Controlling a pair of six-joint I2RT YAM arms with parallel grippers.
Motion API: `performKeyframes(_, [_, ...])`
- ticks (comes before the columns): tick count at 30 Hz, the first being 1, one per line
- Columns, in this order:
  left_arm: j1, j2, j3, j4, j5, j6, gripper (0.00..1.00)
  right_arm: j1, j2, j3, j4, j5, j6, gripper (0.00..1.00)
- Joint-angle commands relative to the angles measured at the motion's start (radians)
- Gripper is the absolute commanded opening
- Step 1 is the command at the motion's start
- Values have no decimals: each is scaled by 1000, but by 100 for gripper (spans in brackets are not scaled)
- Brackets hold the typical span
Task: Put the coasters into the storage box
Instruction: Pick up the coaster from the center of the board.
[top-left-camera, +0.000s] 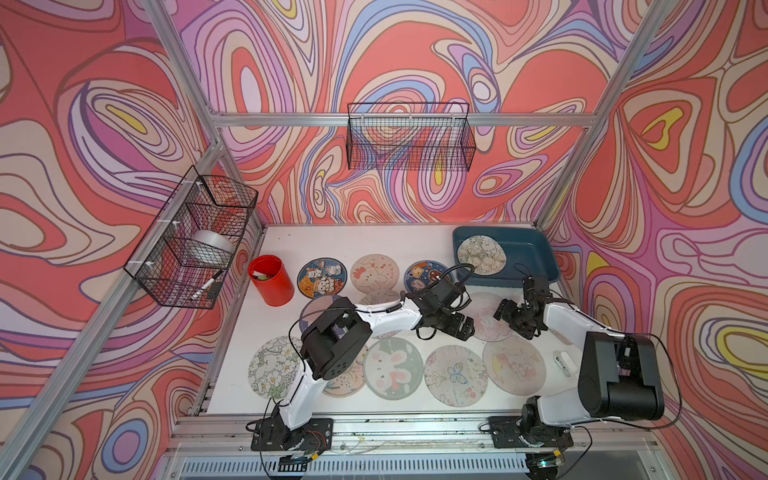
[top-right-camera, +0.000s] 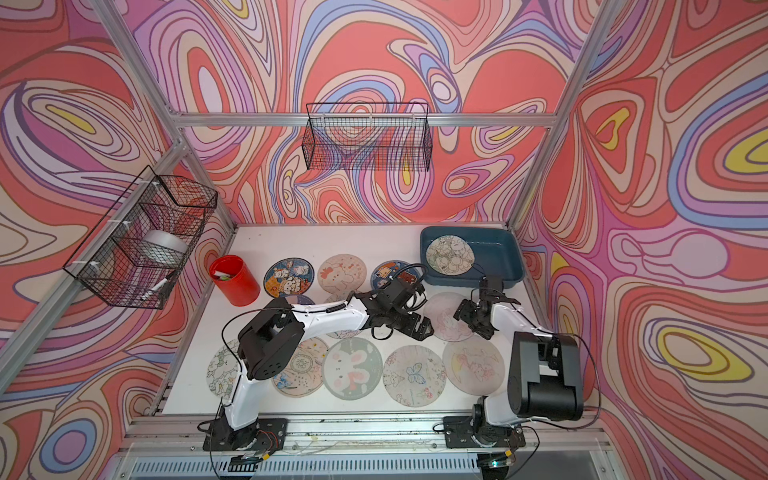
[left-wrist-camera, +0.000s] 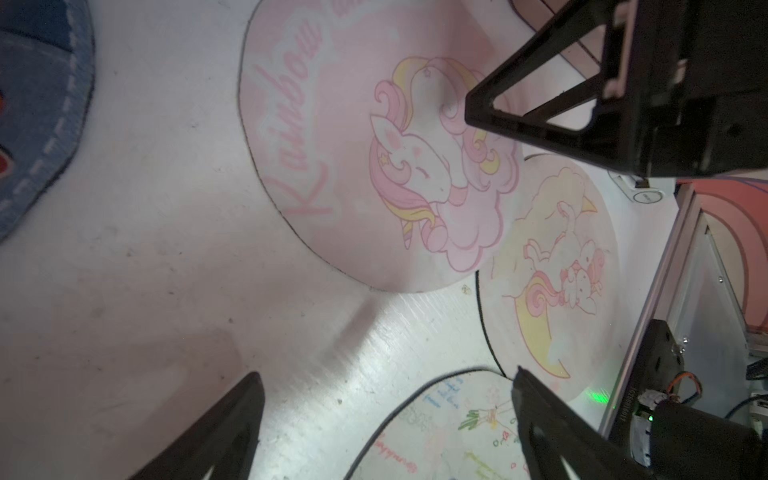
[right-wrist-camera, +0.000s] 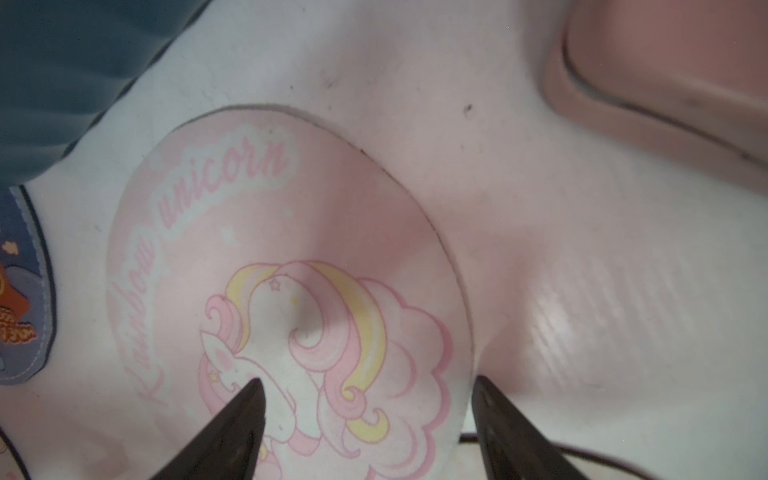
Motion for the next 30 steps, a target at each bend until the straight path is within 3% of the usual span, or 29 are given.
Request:
performKeyframes(1, [-4, 28, 35, -43, -2, 21, 94, -7, 20, -7, 33, -36, -2, 79])
performKeyframes(15, [-7, 40, 40, -40, -17, 27, 94, -5, 42, 22, -36, 71, 15, 79])
performKeyframes(24, [-8, 42, 44, -30, -21, 32, 94, -6, 67, -7, 56, -89, 26, 76])
performKeyframes(30, [-8, 43, 42, -22, -21, 31, 94, -5, 85, -6, 74, -121, 30, 73])
